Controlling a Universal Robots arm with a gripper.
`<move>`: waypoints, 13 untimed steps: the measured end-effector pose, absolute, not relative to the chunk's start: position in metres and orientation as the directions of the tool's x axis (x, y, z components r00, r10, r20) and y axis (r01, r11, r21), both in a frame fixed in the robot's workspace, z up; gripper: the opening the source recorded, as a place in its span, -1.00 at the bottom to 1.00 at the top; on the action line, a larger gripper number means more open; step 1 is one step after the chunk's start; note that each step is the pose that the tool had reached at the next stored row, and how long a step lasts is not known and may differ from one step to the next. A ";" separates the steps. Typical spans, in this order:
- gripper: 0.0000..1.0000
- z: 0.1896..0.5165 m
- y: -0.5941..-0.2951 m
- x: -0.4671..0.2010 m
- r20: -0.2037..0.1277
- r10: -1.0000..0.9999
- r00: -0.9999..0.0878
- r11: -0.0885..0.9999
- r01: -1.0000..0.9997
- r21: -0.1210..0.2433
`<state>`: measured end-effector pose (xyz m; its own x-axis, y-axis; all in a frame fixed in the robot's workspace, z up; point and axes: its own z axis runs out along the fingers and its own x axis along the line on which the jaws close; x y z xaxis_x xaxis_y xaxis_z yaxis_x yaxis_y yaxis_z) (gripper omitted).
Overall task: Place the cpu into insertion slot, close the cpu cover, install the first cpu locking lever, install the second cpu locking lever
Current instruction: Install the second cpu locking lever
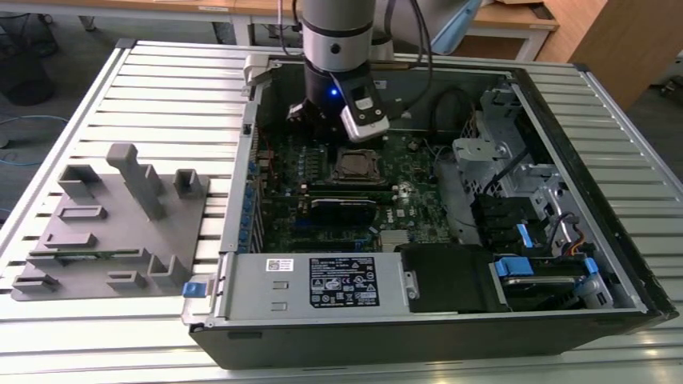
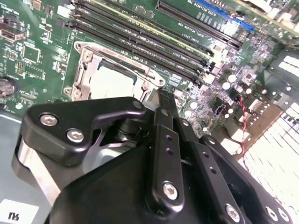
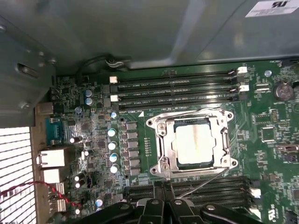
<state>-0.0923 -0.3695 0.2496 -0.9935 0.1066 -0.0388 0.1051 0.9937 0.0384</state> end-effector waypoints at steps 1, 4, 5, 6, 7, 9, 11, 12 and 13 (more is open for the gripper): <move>-0.80 0.252 -0.369 -0.092 -0.039 0.107 -0.994 0.994 0.105 0.038; -0.80 0.258 -0.369 -0.092 -0.039 0.107 -0.994 0.994 0.105 0.038; -0.80 0.260 -0.369 -0.092 -0.039 0.106 -0.994 0.994 0.105 0.038; -0.80 0.261 -0.370 -0.092 -0.039 0.107 -0.994 0.994 0.105 0.038; -0.80 0.261 -0.369 -0.091 -0.039 0.107 -0.993 0.994 0.106 0.039; -0.80 0.261 -0.369 -0.087 -0.039 0.108 -0.993 0.994 0.107 0.038; -0.80 0.261 -0.369 -0.082 -0.039 0.108 -0.993 0.994 0.107 0.038; -0.80 0.261 -0.369 -0.079 -0.039 0.109 -0.993 0.993 0.107 0.038; -0.80 0.261 -0.369 -0.076 -0.039 0.109 -0.993 0.993 0.108 0.038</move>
